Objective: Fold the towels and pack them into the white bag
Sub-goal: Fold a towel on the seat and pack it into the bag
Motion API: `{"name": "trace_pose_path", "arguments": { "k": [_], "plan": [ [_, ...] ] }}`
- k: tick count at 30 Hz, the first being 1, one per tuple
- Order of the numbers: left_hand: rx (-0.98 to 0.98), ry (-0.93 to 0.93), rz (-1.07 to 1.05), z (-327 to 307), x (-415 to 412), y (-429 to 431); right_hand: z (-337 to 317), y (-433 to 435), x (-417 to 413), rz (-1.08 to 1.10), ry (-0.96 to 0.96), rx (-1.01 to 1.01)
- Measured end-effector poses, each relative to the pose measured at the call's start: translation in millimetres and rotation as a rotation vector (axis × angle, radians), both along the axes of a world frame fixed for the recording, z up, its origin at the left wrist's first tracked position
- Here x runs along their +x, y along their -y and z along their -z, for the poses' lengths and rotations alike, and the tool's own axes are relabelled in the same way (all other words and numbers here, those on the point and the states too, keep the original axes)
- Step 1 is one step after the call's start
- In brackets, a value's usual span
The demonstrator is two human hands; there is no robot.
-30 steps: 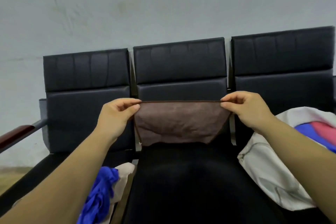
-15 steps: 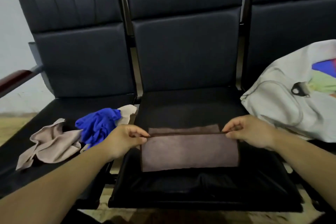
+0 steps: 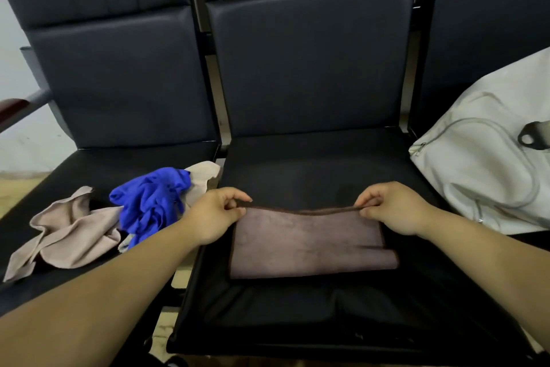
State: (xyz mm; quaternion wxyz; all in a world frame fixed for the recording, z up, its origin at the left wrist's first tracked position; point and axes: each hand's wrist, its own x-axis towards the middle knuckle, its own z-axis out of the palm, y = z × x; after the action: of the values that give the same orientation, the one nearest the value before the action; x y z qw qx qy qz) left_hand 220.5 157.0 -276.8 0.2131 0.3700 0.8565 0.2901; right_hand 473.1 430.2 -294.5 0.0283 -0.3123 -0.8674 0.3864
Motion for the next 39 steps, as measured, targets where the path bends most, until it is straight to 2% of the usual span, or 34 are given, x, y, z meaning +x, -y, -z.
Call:
{"name": "trace_pose_path", "arguments": {
  "k": [10,14,18,21,23,25,28,31,33,36,39],
  "plan": [
    [-0.099,-0.178,-0.015,18.7,-10.4,-18.4,21.4,-16.1,-16.5,0.021,0.032,0.116],
    [-0.184,-0.269,-0.005,19.9,-5.3,-24.4,27.2,-15.1,-15.0,0.039,-0.028,0.186],
    [-0.207,-0.477,0.037,13.1,16.3,-27.2,19.5,-18.1,-9.8,-0.034,-0.098,0.391],
    [-0.144,-0.334,0.257,10.3,51.4,-29.8,9.1,-9.7,-3.7,-0.235,-0.082,0.407],
    [-0.197,-0.240,0.419,13.7,76.3,-31.3,7.4,0.3,-0.4,-0.376,0.069,0.408],
    [-0.290,-0.248,0.505,19.5,91.6,-35.4,7.6,5.9,4.5,-0.421,0.180,0.433],
    [-0.430,-0.401,0.498,19.3,91.0,-45.5,4.8,12.2,17.8,-0.380,0.235,0.420],
    [-0.492,-0.390,0.418,19.1,81.6,-52.0,1.7,30.6,34.0,-0.401,0.245,0.292],
    [-0.444,-0.380,0.390,20.8,85.4,-53.3,2.2,42.8,42.6,-0.355,0.212,0.191],
    [-0.257,-0.395,0.412,22.2,111.5,-51.2,7.7,44.6,51.5,-0.179,0.162,0.198],
    [-0.175,-0.299,0.482,26.9,137.3,-46.4,10.2,44.3,57.2,-0.092,0.181,0.190]
  ]
}}
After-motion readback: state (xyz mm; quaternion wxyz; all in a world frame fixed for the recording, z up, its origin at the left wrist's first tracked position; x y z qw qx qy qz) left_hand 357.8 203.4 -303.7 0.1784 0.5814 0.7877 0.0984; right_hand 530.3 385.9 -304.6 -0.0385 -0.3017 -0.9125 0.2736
